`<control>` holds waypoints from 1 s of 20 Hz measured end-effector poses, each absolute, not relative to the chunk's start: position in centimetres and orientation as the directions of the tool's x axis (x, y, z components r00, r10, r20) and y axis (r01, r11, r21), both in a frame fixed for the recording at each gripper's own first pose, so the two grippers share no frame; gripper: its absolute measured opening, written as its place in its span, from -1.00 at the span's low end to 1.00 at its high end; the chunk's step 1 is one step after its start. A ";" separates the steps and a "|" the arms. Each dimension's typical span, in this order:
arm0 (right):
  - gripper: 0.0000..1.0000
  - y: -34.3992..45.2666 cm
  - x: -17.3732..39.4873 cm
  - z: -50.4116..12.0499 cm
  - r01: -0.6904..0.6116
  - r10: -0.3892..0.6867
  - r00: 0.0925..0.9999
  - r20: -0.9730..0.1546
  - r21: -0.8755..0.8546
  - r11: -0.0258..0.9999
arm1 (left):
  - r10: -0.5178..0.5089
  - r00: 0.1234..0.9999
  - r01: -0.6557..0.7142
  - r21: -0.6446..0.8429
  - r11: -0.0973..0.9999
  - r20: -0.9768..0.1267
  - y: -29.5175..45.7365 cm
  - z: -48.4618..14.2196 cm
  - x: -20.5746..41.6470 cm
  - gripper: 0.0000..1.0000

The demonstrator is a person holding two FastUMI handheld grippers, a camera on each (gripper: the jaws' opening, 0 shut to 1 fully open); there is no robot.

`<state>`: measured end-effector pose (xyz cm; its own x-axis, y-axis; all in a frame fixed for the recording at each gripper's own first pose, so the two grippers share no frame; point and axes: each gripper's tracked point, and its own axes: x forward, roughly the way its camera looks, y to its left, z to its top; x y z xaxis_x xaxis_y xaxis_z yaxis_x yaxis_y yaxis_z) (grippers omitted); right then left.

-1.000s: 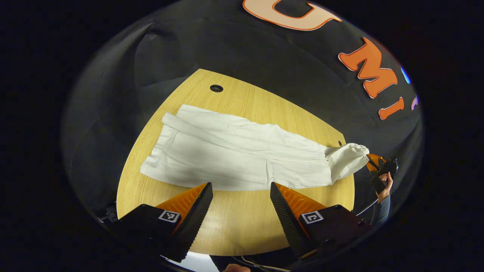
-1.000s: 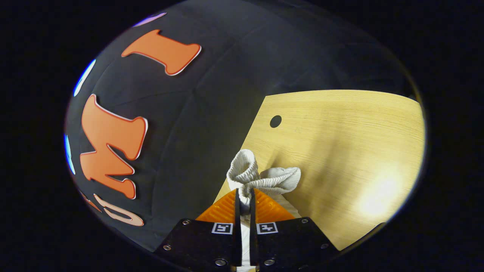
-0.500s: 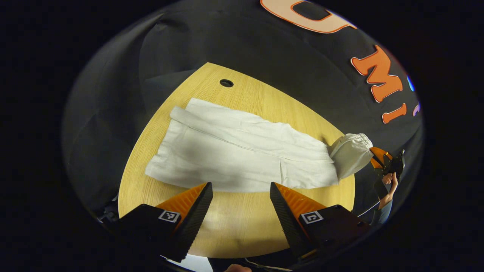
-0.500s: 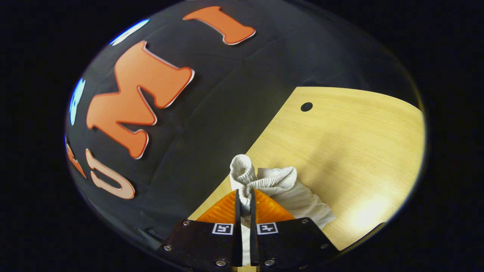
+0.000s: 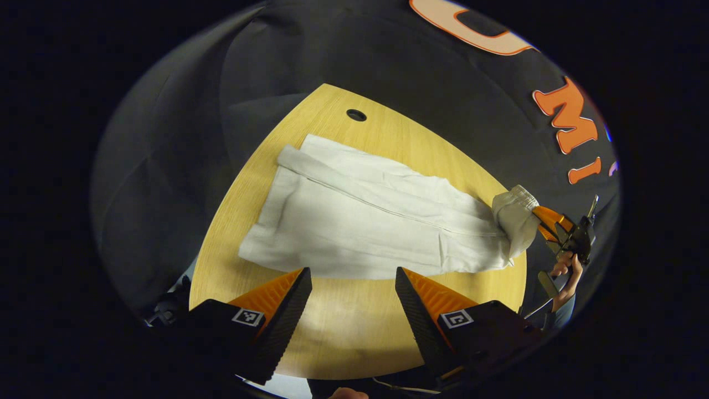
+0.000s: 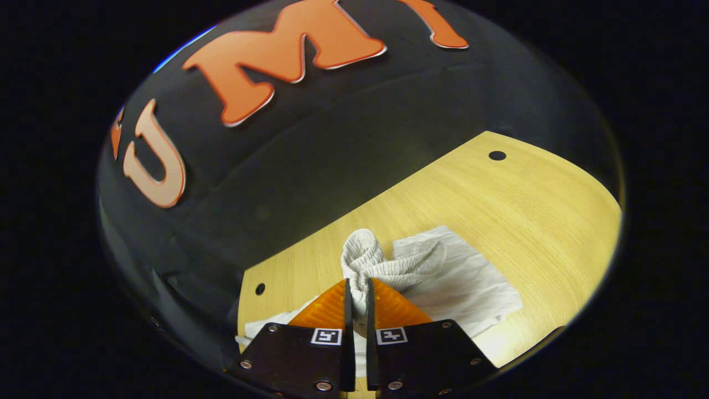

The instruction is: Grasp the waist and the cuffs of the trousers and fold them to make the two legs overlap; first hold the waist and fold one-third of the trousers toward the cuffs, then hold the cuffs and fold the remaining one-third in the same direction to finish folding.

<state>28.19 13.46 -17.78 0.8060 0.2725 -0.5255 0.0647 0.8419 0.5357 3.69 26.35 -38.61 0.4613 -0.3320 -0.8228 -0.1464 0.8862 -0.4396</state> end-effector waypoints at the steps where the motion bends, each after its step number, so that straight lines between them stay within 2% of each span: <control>1: -0.82 13.5 28.4 -17.6 0.036 0.284 0.796 -0.534 0.510 0.859 | -0.333 0.461 -0.152 -0.442 0.884 -0.823 26.7 -38.7 3.7 1.00; 6: -0.71 13.9 28.8 -17.0 -0.085 0.344 0.753 -0.561 0.436 0.896 | -0.345 0.461 -0.211 -0.478 0.852 -0.818 28.1 -38.9 3.8 1.00; 13: -0.29 15.2 28.1 -18.2 -0.232 0.468 0.645 -0.604 0.428 0.873 | -0.397 0.465 -0.344 -0.575 0.743 -0.791 28.2 -40.0 3.1 1.00; 15: -0.09 15.9 27.6 -18.5 -0.248 0.480 0.631 -0.610 0.428 0.869 | -0.402 0.472 -0.364 -0.589 0.722 -0.785 28.6 -40.0 3.0 1.00; 18: 0.08 16.3 27.1 -17.7 -0.265 0.500 0.625 -0.599 0.440 0.858 | -0.415 0.494 -0.399 -0.623 0.673 -0.764 28.7 -40.3 2.8 1.00; 19: 0.21 16.3 27.1 -17.2 -0.269 0.499 0.631 -0.593 0.437 0.859 | -0.419 0.497 -0.415 -0.632 0.655 -0.760 28.7 -40.6 2.8 1.00; 20: 0.12 15.8 27.1 -17.0 -0.268 0.495 0.638 -0.590 0.432 0.861 | -0.421 0.501 -0.430 -0.640 0.637 -0.756 28.8 -40.9 2.8 1.00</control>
<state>27.15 15.81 -16.97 0.6382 0.4947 -0.5899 -0.2676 0.8610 0.4325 2.77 28.76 -40.91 0.5012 -0.4214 -0.7558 -0.4301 0.6366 -0.6401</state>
